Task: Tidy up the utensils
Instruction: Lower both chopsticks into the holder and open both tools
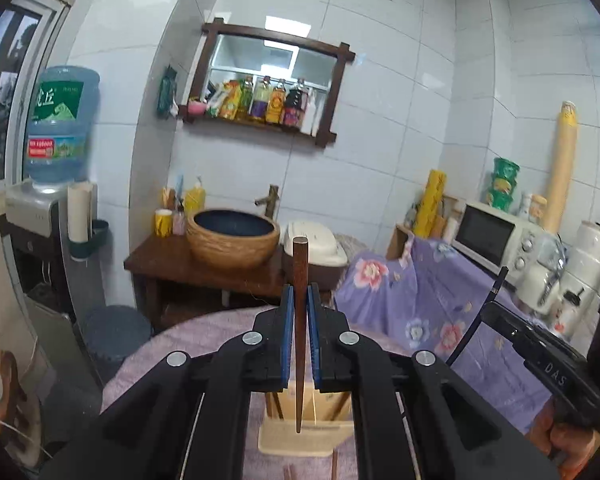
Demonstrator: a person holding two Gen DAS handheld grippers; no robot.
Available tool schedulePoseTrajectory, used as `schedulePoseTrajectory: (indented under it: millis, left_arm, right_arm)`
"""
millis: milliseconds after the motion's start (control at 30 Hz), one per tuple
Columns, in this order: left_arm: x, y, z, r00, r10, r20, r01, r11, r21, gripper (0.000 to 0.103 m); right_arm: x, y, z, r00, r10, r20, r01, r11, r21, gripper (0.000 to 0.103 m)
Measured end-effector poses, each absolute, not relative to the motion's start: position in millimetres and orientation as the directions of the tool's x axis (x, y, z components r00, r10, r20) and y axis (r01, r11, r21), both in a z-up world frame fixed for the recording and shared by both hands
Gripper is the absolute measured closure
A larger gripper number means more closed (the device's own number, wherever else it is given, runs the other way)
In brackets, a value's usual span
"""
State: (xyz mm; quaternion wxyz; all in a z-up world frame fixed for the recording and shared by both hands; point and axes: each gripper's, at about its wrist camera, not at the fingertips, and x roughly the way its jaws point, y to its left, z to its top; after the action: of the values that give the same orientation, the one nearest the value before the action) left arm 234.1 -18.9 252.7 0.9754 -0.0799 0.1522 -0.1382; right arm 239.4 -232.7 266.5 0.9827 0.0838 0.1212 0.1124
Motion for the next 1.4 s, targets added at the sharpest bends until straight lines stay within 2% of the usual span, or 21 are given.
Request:
schedulePoseTrajectory:
  millis: [200,400,700,1033,1167,1200,1233,1267,1300,1367,1400]
  left_arm:
    - [268.5,-45.2,237.8,0.933,-0.225,-0.282,0.182,0.969,-0.169,0.095]
    - [288.4,-55.3,187.3,0.917,-0.208,-0.341,0.17,0.976,-0.138,0.095]
    - [296.1,-61.7,140.0,0.884,-0.212,-0.417,0.195,0.977,-0.084,0.095]
    - [306.8,-64.7,116.1,0.845,-0.215,-0.489,0.204,0.976,-0.078,0.095]
    - [300.0,-62.8,118.1,0.849,-0.227,-0.477,0.215,0.973,-0.082,0.094]
    - [295.2,-61.7,119.9,0.853,-0.23,-0.468,0.219,0.972,-0.079,0.093]
    - [288.7,-60.1,122.1,0.857,-0.236,-0.457,0.227,0.971,-0.076,0.087]
    - [282.9,-59.6,122.5,0.862,-0.239,-0.447,0.23,0.97,-0.075,0.082]
    - [273.9,-56.4,124.0,0.871,-0.241,-0.429,0.23,0.97,-0.077,0.067]
    - [256.3,-50.3,123.4,0.884,-0.247,-0.396,0.233,0.969,-0.083,0.05]
    - [245.8,-46.2,121.0,0.89,-0.25,-0.382,0.236,0.968,-0.084,0.048]
  right_arm:
    - [281.9,-218.1,254.2,0.962,0.169,-0.213,-0.133,0.976,0.174,0.095]
    - [308.9,-207.7,185.5,0.945,0.155,-0.289,-0.118,0.983,0.142,0.095]
    - [320.1,-203.6,128.9,0.914,0.168,-0.369,-0.125,0.983,0.137,0.095]
    - [316.4,-204.6,125.1,0.91,0.174,-0.376,-0.136,0.983,0.127,0.095]
    - [308.9,-207.1,127.1,0.914,0.178,-0.365,-0.138,0.981,0.134,0.093]
    - [304.7,-209.2,127.8,0.915,0.18,-0.361,-0.137,0.98,0.142,0.088]
    - [301.3,-210.7,128.7,0.915,0.182,-0.359,-0.137,0.98,0.147,0.084]
    - [297.1,-212.6,129.1,0.917,0.181,-0.357,-0.134,0.979,0.151,0.072]
    - [290.7,-215.1,129.0,0.919,0.175,-0.352,-0.127,0.979,0.156,0.061]
    - [275.6,-221.7,127.3,0.923,0.166,-0.346,-0.114,0.98,0.165,0.058]
    - [270.1,-224.0,126.1,0.922,0.162,-0.353,-0.108,0.98,0.167,0.058]
